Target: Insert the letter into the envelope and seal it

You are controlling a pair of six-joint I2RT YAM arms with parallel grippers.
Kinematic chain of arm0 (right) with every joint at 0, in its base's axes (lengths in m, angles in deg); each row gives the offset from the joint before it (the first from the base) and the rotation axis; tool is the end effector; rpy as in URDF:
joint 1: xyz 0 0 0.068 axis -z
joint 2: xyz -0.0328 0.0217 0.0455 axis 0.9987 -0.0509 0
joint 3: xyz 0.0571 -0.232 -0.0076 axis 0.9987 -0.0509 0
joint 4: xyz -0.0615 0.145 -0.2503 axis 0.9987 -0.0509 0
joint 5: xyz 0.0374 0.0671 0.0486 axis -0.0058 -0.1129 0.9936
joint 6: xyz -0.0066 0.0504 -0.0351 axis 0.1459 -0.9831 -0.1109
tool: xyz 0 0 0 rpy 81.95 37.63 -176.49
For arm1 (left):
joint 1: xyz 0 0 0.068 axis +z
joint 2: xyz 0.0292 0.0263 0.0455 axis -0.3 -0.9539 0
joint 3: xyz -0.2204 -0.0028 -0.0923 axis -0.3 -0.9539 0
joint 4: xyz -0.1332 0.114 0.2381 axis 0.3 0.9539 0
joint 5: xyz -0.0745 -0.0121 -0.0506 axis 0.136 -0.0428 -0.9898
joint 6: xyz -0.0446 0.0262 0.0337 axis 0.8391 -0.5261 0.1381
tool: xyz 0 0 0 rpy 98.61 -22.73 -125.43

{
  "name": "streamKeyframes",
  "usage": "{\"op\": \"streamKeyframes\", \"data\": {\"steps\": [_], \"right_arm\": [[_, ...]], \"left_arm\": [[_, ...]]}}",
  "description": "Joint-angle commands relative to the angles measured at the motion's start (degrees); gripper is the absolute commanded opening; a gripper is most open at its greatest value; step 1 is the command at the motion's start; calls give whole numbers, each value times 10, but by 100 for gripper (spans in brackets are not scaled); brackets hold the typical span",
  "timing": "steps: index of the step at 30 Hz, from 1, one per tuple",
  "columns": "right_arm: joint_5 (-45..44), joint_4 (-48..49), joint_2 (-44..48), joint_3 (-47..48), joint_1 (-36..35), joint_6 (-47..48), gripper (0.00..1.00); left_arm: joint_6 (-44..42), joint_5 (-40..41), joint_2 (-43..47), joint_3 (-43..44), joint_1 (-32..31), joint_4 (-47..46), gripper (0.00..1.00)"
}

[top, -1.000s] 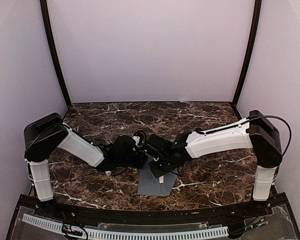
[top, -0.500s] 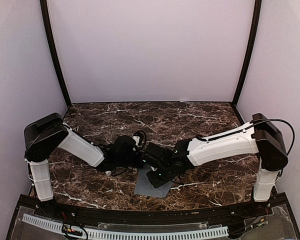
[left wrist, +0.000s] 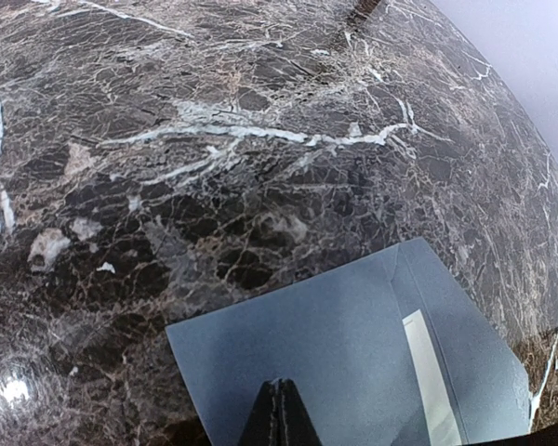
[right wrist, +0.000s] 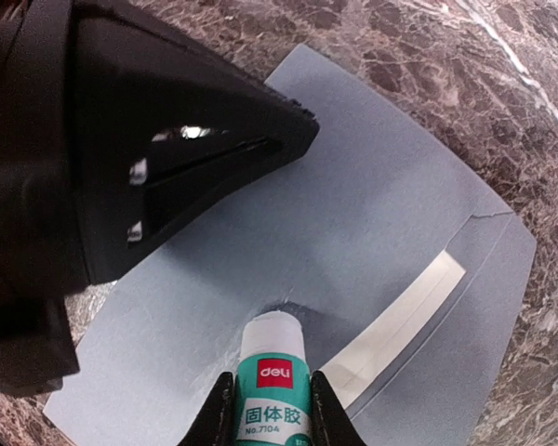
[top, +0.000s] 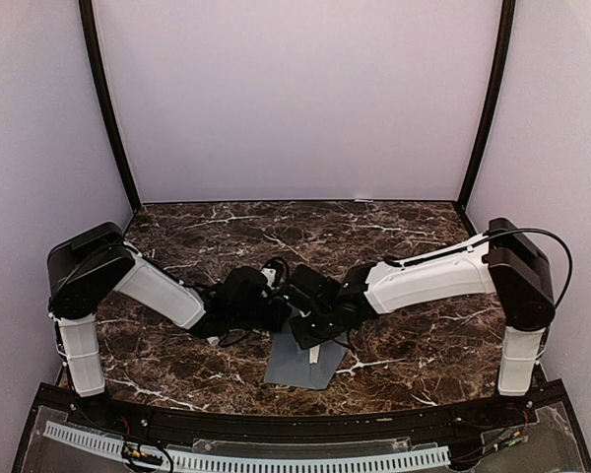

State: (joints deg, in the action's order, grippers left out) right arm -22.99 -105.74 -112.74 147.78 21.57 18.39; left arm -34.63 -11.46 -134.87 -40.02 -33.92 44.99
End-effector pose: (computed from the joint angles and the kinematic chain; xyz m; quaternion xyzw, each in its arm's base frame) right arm 0.1799 0.3721 0.0961 -0.2334 0.9415 0.1072 0.2184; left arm 0.2432 -0.3006 0.0409 0.1467 0.8607 -0.3012 0.3834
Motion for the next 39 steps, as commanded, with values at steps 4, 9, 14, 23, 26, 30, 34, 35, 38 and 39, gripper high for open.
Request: {"op": "streamKeyframes", "data": {"steps": [4, 9, 14, 23, 26, 30, 34, 35, 38, 39], "right_arm": [[-5, -47, -36, -18, 9, 4, 0], [29, -53, -2, -30, -20, 2, 0], [59, -52, 11, -42, -49, -8, 0], [52, -42, 23, -63, -59, -24, 0], [13, -55, 11, -55, -48, -30, 0], [-16, -48, 3, -55, -21, -29, 0], [-26, -37, -3, -51, 4, -22, 0], [-31, -37, -6, -48, 7, -19, 0], [-34, -28, -16, -40, 17, -9, 0], [-33, -27, -20, -38, 19, -7, 0]], "left_arm": [[-6, 2, -17, -15, 2, 77, 3], [1, 7, -17, -16, 2, 76, 2], [5, 10, -17, -16, 2, 76, 2], [5, 12, -22, -15, 2, 74, 2], [4, 12, -24, -14, 2, 74, 2], [0, 9, -26, -13, 3, 72, 2], [-3, 6, -29, -11, 2, 69, 2], [-4, 6, -30, -11, 2, 69, 2], [-5, 6, -33, -9, 2, 69, 2], [-5, 6, -33, -9, 3, 69, 2]]}}
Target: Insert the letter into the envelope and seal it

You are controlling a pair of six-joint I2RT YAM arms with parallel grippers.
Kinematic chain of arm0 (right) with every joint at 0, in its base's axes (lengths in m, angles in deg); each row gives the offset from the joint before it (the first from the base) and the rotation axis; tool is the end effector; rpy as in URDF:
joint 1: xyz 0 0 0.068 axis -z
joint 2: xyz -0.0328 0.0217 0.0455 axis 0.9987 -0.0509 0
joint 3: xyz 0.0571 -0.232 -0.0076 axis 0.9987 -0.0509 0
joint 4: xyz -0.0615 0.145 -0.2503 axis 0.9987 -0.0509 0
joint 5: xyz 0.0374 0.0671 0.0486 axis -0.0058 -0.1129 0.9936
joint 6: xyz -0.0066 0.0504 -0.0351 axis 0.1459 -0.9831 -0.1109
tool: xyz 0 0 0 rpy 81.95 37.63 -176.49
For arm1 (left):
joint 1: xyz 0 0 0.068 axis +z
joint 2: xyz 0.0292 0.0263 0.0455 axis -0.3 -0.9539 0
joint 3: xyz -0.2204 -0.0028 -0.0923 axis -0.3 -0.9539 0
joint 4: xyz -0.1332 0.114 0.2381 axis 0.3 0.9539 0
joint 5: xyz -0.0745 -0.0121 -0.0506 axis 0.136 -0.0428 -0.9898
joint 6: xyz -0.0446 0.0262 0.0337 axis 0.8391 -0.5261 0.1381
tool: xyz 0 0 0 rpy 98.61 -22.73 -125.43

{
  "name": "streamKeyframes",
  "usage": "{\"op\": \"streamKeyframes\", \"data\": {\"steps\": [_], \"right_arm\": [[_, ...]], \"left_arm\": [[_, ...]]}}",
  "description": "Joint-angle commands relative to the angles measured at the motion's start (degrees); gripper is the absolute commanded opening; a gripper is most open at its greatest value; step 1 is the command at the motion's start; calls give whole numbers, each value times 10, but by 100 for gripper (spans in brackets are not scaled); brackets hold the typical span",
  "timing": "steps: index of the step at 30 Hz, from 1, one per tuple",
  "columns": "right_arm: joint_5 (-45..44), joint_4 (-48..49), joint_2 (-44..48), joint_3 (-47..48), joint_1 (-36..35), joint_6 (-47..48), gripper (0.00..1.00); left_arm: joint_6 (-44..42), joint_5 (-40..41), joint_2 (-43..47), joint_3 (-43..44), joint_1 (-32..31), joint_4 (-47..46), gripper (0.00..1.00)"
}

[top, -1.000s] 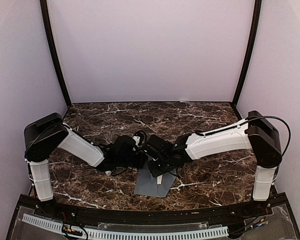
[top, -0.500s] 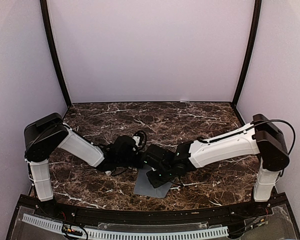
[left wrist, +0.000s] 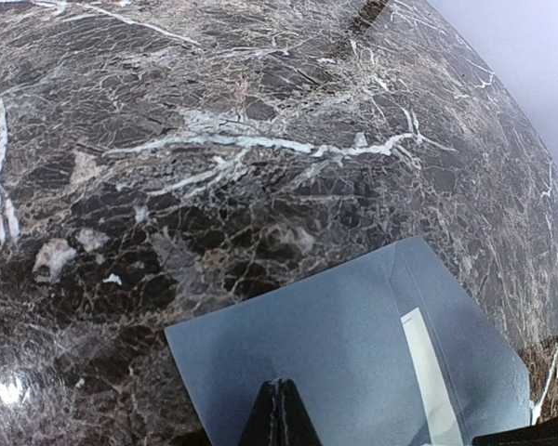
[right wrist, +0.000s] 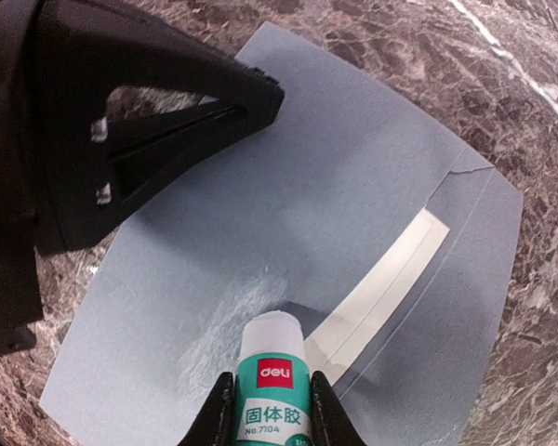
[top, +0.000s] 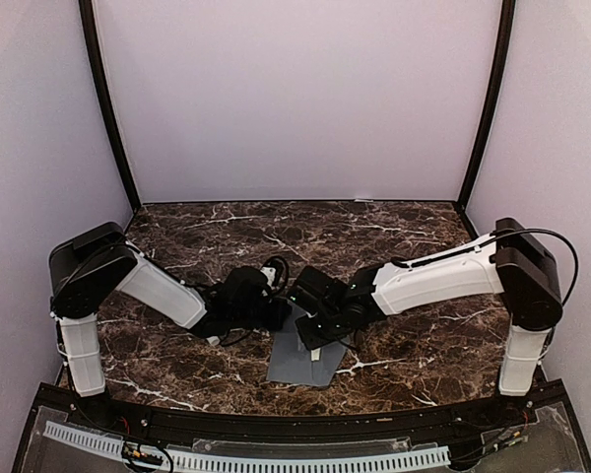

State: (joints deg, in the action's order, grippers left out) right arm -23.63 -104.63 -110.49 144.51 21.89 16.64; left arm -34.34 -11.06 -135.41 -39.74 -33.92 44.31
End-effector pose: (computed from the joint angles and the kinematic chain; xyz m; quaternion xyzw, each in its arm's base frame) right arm 0.1780 0.3612 0.0947 -0.2149 0.9451 0.1070 0.2216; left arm 0.2443 -0.3015 0.0401 0.1424 0.8595 -0.3020 0.3870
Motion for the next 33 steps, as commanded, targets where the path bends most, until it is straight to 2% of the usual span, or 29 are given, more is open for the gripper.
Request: {"op": "streamKeyframes", "data": {"steps": [1, 7, 23, 27, 33], "right_arm": [[-24, -36, -45, -5, 17, 13, 0], [7, -18, -38, -24, 11, 26, 0], [4, -94, 3, -23, -87, -31, 0], [16, -67, 3, -35, -87, -27, 0], [-11, -51, -17, -25, -62, -19, 0]], "left_arm": [[-7, 2, -28, -11, 3, 76, 2], [-6, 5, -28, -11, 3, 76, 2], [9, 22, -28, -11, 2, 83, 2], [9, 22, -29, -10, 2, 83, 2], [7, 16, -31, -9, 2, 80, 2]]}}
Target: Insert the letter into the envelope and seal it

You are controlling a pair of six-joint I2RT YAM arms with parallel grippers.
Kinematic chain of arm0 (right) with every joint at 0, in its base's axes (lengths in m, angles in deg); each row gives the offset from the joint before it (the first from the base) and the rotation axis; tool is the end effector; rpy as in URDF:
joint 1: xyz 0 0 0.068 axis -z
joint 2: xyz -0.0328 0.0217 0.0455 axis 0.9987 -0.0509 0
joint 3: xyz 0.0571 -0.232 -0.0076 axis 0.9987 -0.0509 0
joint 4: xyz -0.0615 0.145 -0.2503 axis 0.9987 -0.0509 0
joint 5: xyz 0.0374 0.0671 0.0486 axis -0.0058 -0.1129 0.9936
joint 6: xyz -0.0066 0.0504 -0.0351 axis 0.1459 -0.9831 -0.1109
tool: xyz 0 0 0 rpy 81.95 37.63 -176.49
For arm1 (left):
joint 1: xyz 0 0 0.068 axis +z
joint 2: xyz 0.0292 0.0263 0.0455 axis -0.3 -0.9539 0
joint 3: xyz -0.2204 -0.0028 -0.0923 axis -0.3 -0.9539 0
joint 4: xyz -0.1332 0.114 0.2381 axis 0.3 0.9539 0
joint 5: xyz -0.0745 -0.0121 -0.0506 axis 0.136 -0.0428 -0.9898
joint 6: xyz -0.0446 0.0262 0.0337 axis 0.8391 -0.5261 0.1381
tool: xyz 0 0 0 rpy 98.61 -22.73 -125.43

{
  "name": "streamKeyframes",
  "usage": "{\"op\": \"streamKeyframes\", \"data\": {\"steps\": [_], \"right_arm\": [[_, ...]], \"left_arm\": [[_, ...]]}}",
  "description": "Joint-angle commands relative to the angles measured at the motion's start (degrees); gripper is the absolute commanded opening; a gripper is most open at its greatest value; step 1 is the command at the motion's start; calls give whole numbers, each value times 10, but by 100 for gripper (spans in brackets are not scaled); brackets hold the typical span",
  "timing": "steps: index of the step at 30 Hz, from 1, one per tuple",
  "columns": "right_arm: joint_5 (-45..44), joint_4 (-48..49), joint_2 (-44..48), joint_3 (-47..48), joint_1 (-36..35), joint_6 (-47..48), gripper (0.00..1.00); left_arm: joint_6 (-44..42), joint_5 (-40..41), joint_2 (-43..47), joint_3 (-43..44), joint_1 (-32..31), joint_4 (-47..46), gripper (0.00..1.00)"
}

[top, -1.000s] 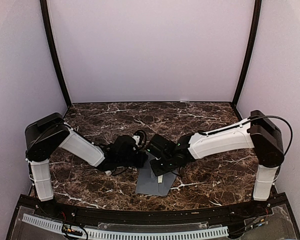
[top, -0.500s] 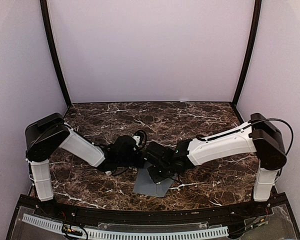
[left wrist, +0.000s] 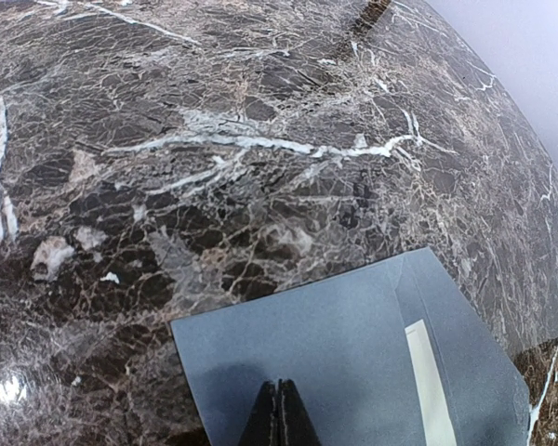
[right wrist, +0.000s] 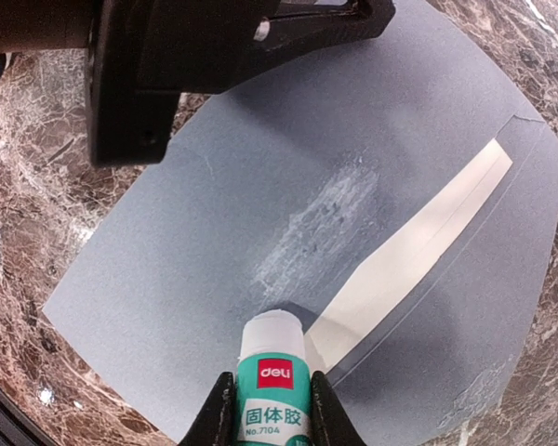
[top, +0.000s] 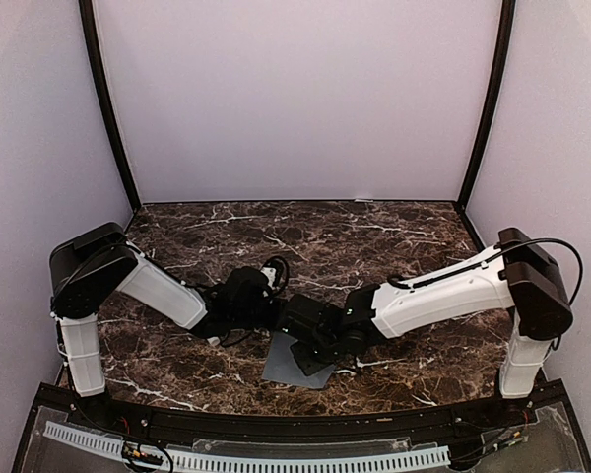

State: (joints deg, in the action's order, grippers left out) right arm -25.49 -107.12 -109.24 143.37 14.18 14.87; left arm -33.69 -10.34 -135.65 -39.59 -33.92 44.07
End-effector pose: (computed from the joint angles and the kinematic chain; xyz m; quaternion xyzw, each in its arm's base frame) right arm 0.1267 0.3727 0.0950 -0.2633 0.9355 0.0988 0.2138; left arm 0.2452 -0.3016 0.0397 0.1343 0.8600 -0.3008 0.3897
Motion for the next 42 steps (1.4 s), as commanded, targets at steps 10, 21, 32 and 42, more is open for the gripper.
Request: {"op": "streamKeyframes", "data": {"steps": [10, 21, 32, 42], "right_arm": [[-18, -3, -59, 1, 78, 18, 0], [48, 6, -32, -17, 53, 28, 0], [120, 30, -16, -37, 18, 32, 0], [13, 98, 55, -68, 34, 55, 0]], "left_arm": [[-4, 8, -31, -9, 2, 83, 2], [0, 10, -31, -9, 2, 84, 2], [3, 14, -31, -8, 2, 86, 2], [-1, 1, -22, -19, 2, 64, 2]]}}
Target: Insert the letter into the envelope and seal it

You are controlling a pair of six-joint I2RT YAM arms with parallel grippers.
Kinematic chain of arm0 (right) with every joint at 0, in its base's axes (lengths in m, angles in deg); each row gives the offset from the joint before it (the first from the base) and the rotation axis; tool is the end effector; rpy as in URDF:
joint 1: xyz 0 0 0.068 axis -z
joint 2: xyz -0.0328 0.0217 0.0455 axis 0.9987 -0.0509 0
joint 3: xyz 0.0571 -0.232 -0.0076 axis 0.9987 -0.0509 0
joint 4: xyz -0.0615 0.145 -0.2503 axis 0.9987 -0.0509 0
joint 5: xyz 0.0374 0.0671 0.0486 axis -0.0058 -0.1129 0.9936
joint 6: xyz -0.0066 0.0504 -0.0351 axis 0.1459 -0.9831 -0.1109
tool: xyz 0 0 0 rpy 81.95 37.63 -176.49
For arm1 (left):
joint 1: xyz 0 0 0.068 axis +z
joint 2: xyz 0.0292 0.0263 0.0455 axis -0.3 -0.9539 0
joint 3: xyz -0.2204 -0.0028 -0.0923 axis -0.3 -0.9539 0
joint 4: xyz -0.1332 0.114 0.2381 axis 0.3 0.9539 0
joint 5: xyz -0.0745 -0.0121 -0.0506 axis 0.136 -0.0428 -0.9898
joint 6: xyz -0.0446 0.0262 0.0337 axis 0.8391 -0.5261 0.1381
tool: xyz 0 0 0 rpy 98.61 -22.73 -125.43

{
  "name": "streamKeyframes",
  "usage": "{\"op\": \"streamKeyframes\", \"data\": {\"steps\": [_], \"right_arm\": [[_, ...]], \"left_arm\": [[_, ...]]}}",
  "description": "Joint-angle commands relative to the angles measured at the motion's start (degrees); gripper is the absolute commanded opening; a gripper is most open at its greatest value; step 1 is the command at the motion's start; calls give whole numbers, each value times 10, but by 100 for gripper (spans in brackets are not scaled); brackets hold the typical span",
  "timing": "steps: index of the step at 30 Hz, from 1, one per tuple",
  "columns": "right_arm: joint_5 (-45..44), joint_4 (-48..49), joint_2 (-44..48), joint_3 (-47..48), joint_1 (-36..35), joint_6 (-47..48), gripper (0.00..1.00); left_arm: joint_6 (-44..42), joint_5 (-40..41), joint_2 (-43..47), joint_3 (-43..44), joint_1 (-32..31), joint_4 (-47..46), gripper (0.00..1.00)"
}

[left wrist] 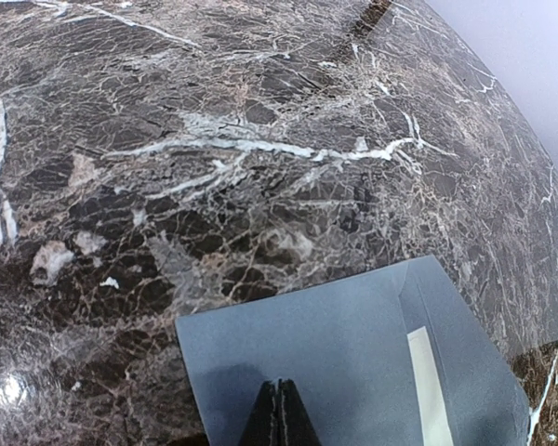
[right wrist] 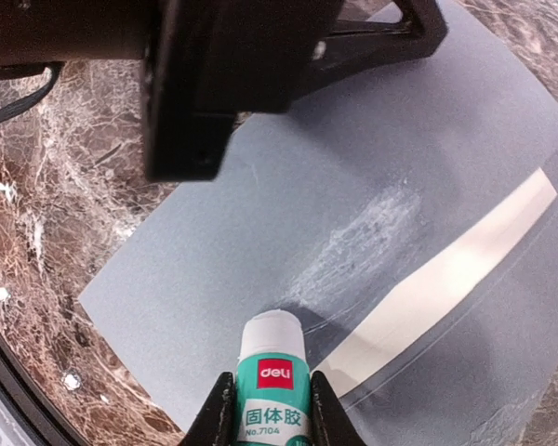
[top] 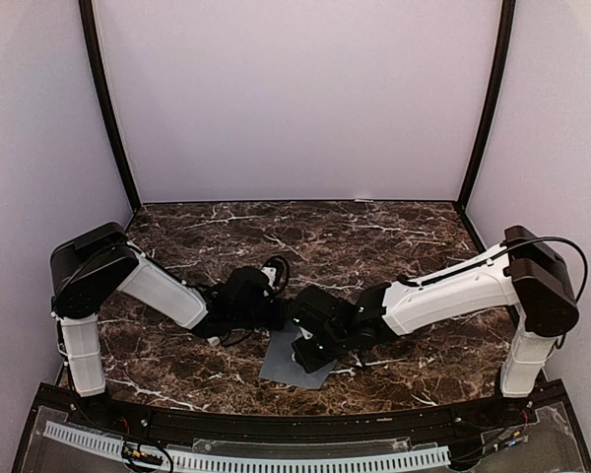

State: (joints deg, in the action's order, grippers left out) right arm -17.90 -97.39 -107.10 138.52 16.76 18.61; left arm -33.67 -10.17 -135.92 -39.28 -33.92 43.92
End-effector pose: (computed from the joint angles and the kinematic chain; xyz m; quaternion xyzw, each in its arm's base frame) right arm 0.1373 0.3677 0.0910 -0.2797 0.9218 0.1748 0.2040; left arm 0.2461 -0.3026 0.0398 0.1333 0.8593 -0.3008 0.3915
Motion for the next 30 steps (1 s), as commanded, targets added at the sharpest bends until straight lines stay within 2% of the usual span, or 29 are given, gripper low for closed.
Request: {"op": "streamKeyframes", "data": {"steps": [1, 4, 8, 10, 13, 21, 26, 30], "right_arm": [[-98, 9, 45, -24, 12, 19, 0], [-206, 54, 87, -54, 28, 35, 0], [-317, 196, 156, -148, 43, 91, 0], [-356, 253, 183, -185, 52, 108, 0], [-397, 290, 206, -226, 68, 110, 0], [-363, 471, 206, -358, 105, 133, 0], [-323, 584, 168, -419, 123, 128, 0], [-306, 651, 125, -443, 126, 130, 0]], "left_arm": [[-3, -3, -12, -25, 2, 61, 2], [-5, -3, 7, -45, 2, 40, 3], [-10, 3, 41, -66, 2, 22, 4], [-12, 6, 52, -74, 2, 16, 4], [-15, 8, 64, -84, 2, 7, 5], [-25, -10, 84, -98, 2, -12, 13], [-34, -22, 108, -110, 2, -18, 26], [-38, -23, 121, -113, 2, -6, 31]]}}
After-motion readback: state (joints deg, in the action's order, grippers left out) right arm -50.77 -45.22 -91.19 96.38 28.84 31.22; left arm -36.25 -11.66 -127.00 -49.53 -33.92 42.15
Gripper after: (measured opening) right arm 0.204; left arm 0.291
